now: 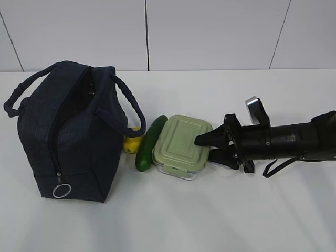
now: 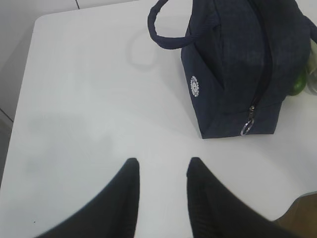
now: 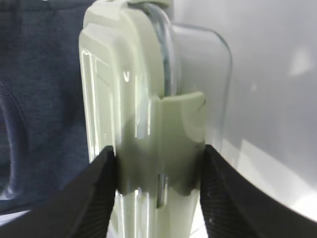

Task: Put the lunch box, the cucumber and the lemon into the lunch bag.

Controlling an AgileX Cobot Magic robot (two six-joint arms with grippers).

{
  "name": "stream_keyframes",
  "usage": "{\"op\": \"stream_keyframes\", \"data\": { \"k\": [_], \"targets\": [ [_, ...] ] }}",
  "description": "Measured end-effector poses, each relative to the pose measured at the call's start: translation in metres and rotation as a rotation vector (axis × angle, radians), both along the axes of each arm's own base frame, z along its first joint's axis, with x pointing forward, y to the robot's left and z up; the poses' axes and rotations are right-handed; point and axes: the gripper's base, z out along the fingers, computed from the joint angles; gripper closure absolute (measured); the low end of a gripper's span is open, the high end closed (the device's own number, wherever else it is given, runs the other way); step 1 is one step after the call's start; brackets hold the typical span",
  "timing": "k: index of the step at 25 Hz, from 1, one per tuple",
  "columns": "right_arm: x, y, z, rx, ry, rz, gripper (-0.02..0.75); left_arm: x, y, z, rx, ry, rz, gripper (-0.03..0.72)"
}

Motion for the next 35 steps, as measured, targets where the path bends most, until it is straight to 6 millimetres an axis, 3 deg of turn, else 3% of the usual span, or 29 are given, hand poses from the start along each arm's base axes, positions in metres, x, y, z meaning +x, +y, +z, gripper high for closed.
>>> {"op": "stream_keyframes", "data": {
  "k": [22,35],
  "targets": [
    [-0.002,0.002,0.003,0.033,-0.008,0.033,0.369,-0.001,-0.001,-0.001,-0.015,0.017,-0.007,0.452],
    [-0.006,0.003,0.008,0.006,-0.022,0.089,0.372,0.004,-0.013,0.002,-0.153,0.032,-0.066,0.452]
  ]
}}
